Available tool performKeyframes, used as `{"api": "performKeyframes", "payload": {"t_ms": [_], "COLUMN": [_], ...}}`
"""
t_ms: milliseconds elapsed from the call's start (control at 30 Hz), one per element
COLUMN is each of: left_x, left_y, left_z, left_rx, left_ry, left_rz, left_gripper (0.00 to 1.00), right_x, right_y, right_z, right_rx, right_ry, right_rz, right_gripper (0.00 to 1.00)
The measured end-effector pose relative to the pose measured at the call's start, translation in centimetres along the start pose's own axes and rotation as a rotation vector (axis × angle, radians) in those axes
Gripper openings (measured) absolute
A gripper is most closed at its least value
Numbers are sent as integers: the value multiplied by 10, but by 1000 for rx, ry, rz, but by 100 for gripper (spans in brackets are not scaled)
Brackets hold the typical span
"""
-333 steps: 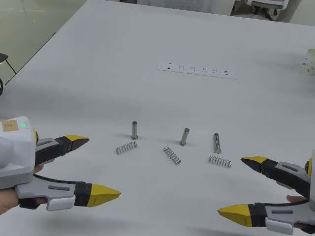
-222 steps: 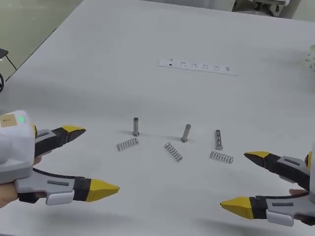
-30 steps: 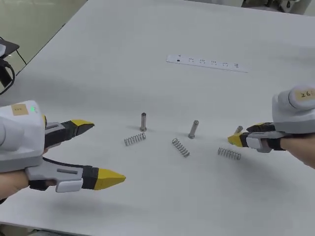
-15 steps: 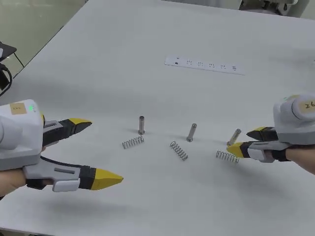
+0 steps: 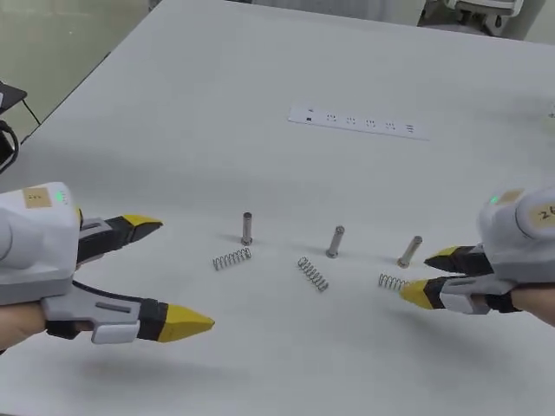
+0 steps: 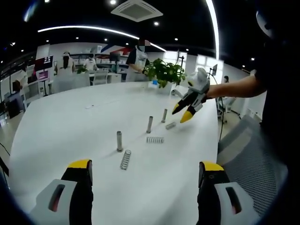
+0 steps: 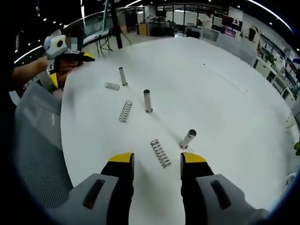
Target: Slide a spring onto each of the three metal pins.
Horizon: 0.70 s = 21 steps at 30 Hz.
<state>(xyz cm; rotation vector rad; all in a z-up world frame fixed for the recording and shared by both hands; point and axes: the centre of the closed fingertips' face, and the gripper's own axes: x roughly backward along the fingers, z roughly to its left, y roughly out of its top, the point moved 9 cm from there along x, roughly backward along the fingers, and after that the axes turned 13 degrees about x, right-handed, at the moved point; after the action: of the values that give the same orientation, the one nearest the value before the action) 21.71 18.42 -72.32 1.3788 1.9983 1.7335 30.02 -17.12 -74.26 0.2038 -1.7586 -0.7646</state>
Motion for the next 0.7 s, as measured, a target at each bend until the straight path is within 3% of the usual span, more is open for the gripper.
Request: {"api": "performKeyframes", "payload": {"t_ms": [167,400,533,700], "left_x": [1,3,3,3], "left_y": [-1,-3,-3,-3], "left_z": [-1,0,-1,-1], "left_rx": [0,1,-1,-3], "left_ry": [1,4,6,4], "left_rz": [3,5,6,6], "left_gripper": [91,91,90,90], "right_x": [-7,-14,-20,-25], "right_y": [-1,0,-3,2], "right_z": [-1,-4,-8,-10], "right_rx": [126,180,282,285], "right_ry": [28,70,106,116], "right_rz": [41,74,150,148], "right_gripper": [32,25,23,19]}}
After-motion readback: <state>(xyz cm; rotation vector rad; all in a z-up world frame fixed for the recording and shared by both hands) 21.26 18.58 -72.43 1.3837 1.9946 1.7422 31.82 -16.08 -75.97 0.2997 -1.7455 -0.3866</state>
